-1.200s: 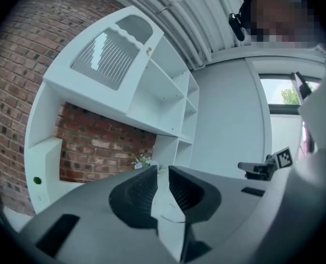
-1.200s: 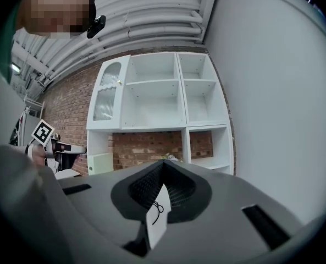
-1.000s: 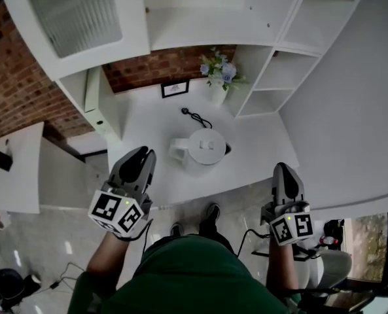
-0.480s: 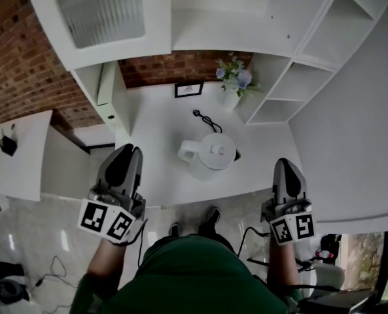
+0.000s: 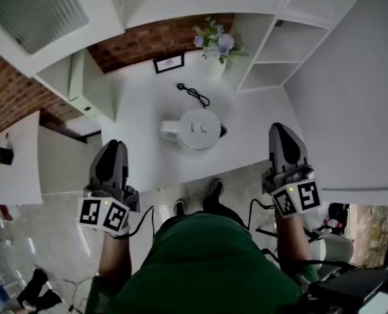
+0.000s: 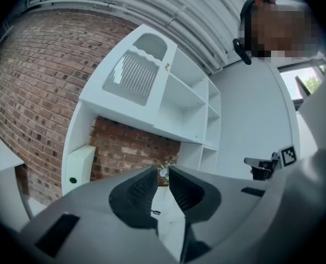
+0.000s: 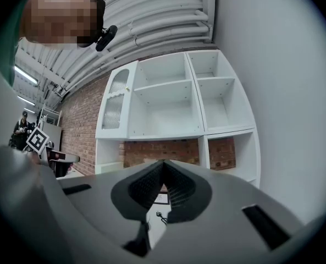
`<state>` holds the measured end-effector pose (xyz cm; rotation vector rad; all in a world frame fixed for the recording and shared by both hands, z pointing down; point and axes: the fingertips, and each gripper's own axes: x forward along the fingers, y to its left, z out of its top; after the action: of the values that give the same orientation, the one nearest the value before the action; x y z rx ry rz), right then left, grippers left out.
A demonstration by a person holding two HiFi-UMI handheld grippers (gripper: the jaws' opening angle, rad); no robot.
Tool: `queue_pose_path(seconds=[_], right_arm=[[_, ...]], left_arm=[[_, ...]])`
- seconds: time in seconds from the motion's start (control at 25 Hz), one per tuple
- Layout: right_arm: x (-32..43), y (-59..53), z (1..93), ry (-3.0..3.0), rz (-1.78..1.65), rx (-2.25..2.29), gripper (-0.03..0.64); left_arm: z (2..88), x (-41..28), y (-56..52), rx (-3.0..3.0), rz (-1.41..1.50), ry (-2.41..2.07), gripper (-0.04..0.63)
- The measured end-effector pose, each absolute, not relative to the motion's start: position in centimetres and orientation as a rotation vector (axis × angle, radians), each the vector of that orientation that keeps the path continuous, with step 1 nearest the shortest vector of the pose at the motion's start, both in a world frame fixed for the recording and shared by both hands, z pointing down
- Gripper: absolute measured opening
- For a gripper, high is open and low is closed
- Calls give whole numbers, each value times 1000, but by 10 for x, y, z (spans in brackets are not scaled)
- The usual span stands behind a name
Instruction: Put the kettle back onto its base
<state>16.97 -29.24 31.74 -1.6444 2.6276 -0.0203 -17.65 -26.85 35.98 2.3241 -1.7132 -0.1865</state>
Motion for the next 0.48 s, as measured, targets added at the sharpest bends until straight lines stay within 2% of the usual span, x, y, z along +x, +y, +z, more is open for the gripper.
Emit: queue_pose_path(seconds=[0.48], right_arm=[[188, -331, 340, 2691, -105, -1598, 12]], left_arm=[[404, -162, -286, 2215, -94, -1797, 77]])
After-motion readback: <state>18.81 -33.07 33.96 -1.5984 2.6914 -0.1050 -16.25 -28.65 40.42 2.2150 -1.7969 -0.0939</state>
